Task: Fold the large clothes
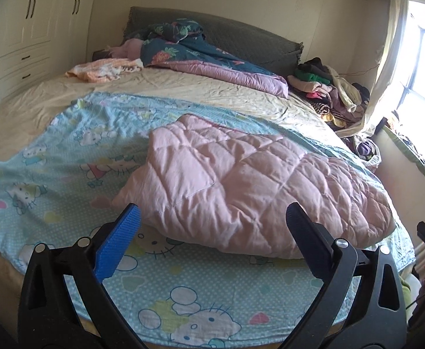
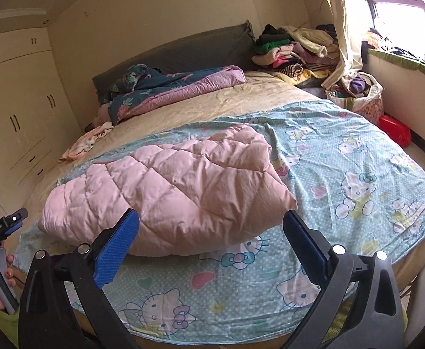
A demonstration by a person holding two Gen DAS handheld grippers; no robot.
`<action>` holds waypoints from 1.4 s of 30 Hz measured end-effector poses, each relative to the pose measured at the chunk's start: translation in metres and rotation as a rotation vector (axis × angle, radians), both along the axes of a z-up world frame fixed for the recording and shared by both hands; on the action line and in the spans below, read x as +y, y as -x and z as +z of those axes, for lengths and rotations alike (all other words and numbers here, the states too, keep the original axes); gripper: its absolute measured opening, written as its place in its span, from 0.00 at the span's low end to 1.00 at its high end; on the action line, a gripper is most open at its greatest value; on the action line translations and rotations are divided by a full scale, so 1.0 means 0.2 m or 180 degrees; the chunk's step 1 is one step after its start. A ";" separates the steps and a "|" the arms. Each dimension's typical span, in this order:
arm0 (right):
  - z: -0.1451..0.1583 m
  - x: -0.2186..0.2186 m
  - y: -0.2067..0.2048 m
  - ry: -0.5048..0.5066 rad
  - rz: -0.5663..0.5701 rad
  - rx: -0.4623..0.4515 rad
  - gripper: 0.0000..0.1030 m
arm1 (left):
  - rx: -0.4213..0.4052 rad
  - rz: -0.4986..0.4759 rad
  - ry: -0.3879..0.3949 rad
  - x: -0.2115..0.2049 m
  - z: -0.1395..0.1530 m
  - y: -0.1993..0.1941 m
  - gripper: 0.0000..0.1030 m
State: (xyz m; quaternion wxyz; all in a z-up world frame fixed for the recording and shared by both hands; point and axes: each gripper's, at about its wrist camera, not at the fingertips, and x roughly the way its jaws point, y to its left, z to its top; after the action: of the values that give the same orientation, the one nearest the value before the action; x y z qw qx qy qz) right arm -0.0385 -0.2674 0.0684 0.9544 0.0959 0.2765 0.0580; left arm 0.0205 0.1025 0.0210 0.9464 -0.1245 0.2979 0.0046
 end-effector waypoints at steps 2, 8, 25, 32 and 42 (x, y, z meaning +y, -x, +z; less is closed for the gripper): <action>0.04 0.04 0.04 0.0070 0.0056 -0.0081 0.96 | -0.0031 -0.0023 -0.0021 -0.02 0.03 0.02 0.91; 0.11 0.20 0.15 0.0264 0.0196 -0.0213 0.96 | -0.0108 -0.0078 -0.0052 -0.12 0.06 0.11 0.91; -0.05 0.47 0.35 0.0415 0.0487 -0.0207 0.96 | -0.0048 -0.0414 -0.0390 -0.44 -0.09 0.30 0.91; -0.11 0.51 0.32 0.0400 0.0545 -0.0089 0.96 | 0.0107 -0.0435 -0.0451 -0.47 -0.15 0.28 0.91; -0.11 0.51 0.31 0.0403 0.0550 -0.0062 0.96 | 0.0088 -0.0431 -0.0391 -0.45 -0.16 0.29 0.91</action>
State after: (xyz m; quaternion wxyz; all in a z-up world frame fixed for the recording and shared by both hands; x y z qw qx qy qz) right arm -0.1009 -0.1656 0.0461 0.9527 0.0106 0.2776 0.1235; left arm -0.0368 0.0122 -0.0111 0.9462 -0.0457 0.3178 -0.0395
